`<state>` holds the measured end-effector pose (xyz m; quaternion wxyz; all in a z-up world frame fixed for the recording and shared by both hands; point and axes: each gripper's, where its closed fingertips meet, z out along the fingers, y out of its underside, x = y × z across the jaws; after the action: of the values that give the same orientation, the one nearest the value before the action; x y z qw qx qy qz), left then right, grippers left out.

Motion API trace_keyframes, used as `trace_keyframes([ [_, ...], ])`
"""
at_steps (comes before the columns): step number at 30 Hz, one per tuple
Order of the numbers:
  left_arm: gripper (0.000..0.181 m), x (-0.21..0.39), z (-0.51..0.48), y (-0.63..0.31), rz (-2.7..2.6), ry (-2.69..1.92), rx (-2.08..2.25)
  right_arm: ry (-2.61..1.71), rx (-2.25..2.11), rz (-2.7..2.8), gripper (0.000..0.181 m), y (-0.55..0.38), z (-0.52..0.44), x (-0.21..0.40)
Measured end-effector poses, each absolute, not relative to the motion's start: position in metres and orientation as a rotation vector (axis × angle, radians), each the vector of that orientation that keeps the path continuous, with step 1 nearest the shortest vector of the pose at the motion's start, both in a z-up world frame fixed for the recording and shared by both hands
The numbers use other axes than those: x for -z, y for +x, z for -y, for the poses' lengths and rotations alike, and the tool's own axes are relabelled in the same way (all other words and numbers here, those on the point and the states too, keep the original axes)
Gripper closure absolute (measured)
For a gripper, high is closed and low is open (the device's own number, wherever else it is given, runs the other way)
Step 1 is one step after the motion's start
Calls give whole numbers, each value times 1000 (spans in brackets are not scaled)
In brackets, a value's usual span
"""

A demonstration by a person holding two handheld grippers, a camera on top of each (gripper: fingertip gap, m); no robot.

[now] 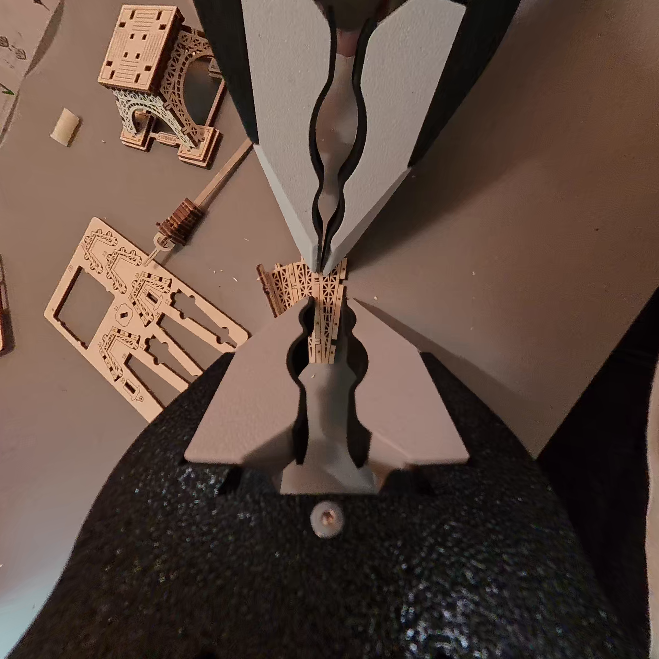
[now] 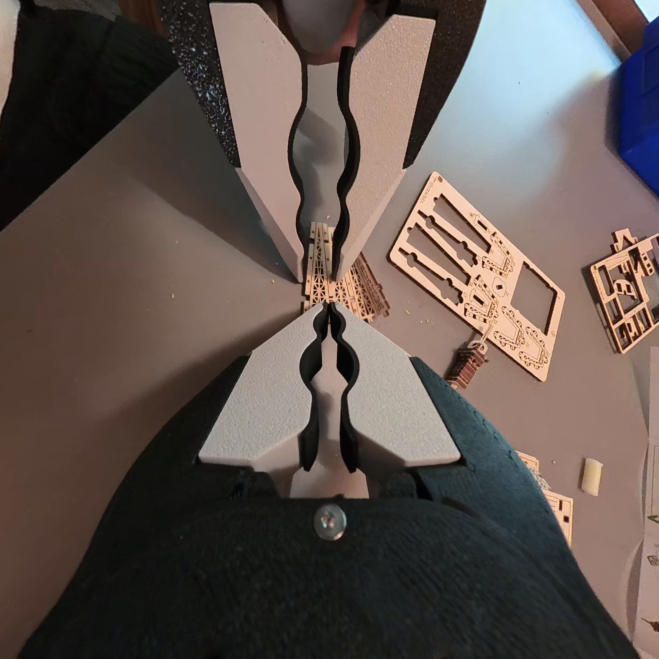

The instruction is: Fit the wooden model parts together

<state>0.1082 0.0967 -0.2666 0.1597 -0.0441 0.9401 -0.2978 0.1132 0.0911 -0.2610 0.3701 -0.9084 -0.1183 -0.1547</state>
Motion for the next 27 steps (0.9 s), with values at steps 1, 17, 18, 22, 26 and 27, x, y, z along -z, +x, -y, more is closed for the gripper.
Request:
trace_keyframes([
  [1, 168, 267, -97, 108, -2685, -128, 851, -2331, 398, 297, 181, 114, -91, 261],
  [17, 181, 263, -98, 124, -2676, -172, 959, -2327, 420, 280, 181, 118, -95, 262],
  [18, 181, 263, -96, 121, -2686, -148, 963, -2322, 418, 274, 181, 118, -96, 262],
  [22, 181, 264, -95, 120, -2688, -95, 914, -2311, 399, 259, 181, 118, -96, 262],
  [26, 181, 265, -96, 119, -2811, -271, 952, -2306, 366, 243, 181, 118, -96, 262],
  [27, 181, 265, -96, 119, -2838, -312, 968, -2303, 361, 242, 181, 118, -96, 262],
])
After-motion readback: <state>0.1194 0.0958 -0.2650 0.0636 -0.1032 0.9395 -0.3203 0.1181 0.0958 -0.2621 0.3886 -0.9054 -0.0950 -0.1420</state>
